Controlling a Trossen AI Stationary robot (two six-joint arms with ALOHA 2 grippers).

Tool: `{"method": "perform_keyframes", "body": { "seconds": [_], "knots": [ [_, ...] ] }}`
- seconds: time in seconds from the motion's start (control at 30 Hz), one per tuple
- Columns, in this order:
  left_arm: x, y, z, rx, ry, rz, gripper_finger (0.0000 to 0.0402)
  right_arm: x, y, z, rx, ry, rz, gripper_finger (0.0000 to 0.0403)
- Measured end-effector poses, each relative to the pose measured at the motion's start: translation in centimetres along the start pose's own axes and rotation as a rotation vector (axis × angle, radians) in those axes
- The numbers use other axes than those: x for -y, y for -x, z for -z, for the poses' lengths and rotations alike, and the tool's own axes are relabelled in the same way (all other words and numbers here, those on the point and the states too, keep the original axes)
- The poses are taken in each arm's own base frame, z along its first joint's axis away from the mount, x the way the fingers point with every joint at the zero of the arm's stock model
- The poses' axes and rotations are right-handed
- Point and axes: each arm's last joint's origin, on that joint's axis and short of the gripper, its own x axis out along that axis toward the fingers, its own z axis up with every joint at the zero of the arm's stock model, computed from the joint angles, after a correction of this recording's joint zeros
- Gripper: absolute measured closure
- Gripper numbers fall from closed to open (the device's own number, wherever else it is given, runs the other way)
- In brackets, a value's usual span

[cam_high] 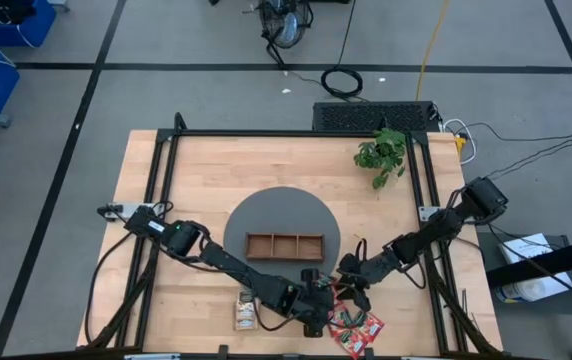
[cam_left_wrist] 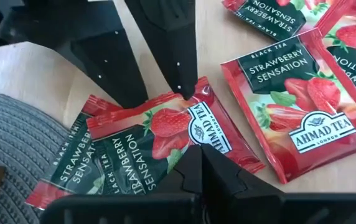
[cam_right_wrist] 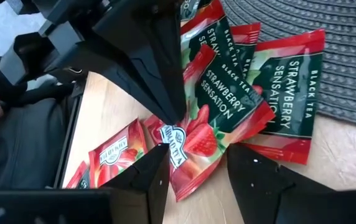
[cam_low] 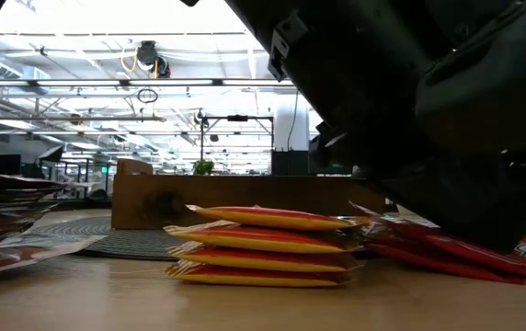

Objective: Pick & Place Tea
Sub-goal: Put the red tea sachet into the right section of the wooden organizer

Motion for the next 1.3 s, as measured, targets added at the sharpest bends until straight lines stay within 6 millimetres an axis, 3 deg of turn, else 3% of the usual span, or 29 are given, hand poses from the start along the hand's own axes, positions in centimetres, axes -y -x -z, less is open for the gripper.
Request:
{"method": "perform_keyframes", "body": {
  "seconds": [1.0, 1.13, 1.3],
  "knots": [
    [-0.5, -0.5, -0.7, 0.080, -0.090, -0.058, 0.0391, 1.2, 0.1, 0.9, -0.051, 0.012, 0.154, 0.0275],
    [-0.6, -0.5, -0.7, 0.084, -0.089, -0.058, 0.0395, 1.2, 0.1, 0.9, -0.036, 0.025, 0.172, 0.0303],
    [-0.6, -0.5, -0.7, 0.084, -0.098, -0.059, 0.0382, 1.3, 0.1, 0.9, -0.037, 0.068, 0.177, 0.0385]
  ]
}}
